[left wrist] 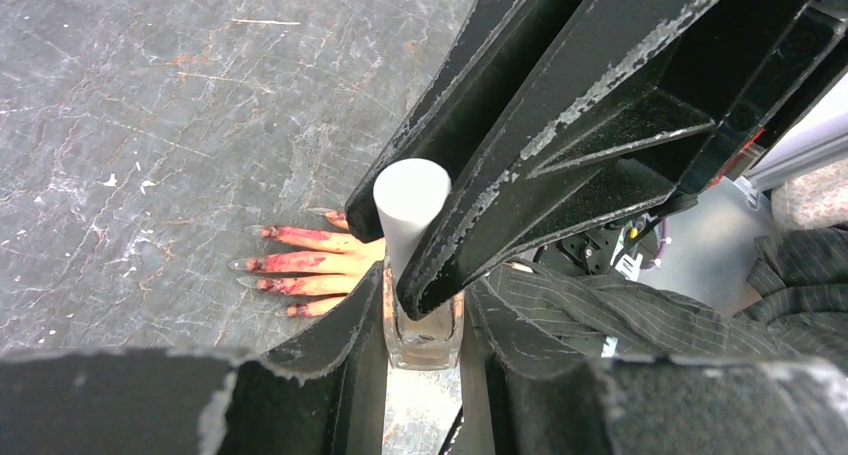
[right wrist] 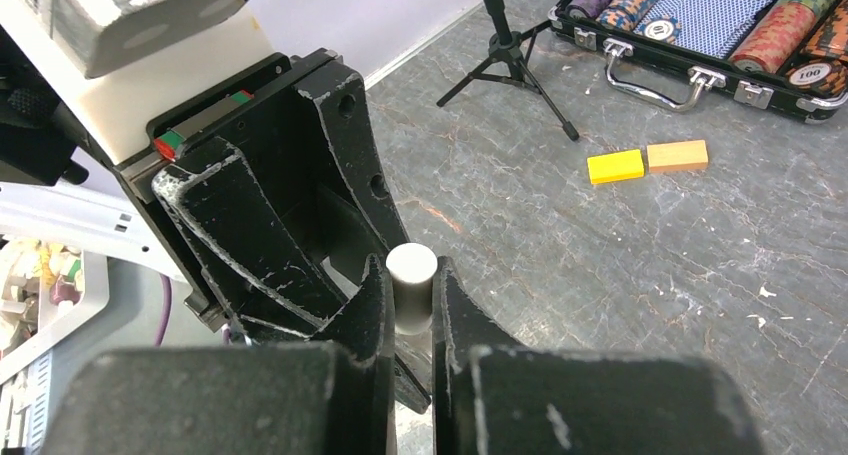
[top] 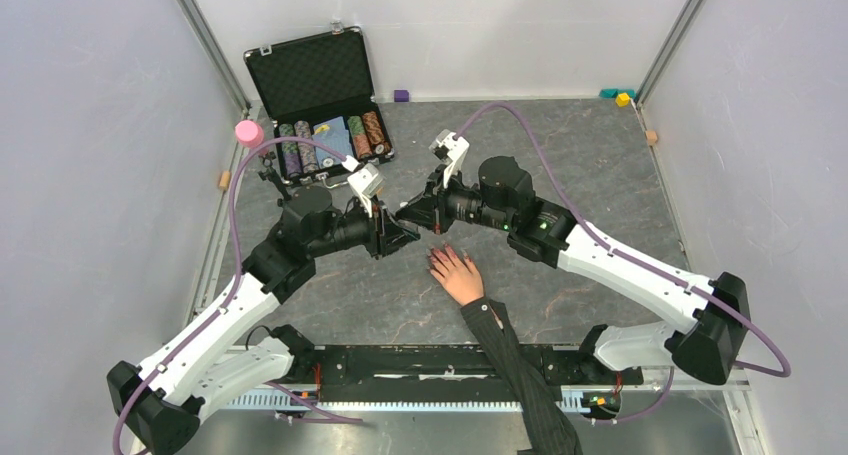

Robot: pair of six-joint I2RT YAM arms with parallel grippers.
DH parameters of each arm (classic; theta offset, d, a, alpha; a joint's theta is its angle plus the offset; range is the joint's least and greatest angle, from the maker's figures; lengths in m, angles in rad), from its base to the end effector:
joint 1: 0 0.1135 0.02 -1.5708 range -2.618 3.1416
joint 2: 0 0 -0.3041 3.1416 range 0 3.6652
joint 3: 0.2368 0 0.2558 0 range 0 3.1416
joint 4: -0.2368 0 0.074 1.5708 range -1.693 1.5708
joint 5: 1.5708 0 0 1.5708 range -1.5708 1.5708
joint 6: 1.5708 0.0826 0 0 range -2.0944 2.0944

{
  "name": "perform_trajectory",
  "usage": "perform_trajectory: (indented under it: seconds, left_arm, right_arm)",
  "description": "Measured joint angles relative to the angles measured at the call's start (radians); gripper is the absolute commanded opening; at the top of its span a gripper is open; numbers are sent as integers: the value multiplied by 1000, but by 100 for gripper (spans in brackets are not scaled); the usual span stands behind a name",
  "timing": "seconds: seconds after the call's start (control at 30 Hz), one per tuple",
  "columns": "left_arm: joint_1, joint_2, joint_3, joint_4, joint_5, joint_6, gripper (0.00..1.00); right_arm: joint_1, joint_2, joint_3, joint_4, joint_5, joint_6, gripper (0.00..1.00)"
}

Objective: Paint the nails
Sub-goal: Unscrew the nail polish bottle.

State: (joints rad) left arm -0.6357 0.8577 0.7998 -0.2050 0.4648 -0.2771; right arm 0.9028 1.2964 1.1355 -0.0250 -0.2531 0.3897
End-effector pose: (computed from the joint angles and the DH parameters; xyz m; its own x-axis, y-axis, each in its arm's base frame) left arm 0.1515 -0.1578 0.3506 -0.4416 0.0220 -0.8969 0.7883 0.4869 -0.3762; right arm 0.1968 0.2829 0.3972 -0.4526 0.0202 -0.8915 -0.8006 0.4311 0.4162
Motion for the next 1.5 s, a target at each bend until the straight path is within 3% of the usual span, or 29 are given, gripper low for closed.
perform_trajectory:
  seconds: [0.27, 0.7, 1.07, 1.5]
  left_arm:
    - [10, -4, 0, 2, 129, 24, 2]
    - [16, -43, 2, 131, 404, 28, 2]
    - [3, -56, -5, 215, 457, 5, 2]
    - [-1, -60, -5, 183, 435, 6, 2]
  right_arm:
    - [0, -31, 5, -39, -75, -47, 0]
    - [-24, -101, 5, 27, -375, -116, 0]
    - [-34, -137, -36, 218, -436, -74, 0]
    - [-41, -144, -44, 294, -436, -26, 0]
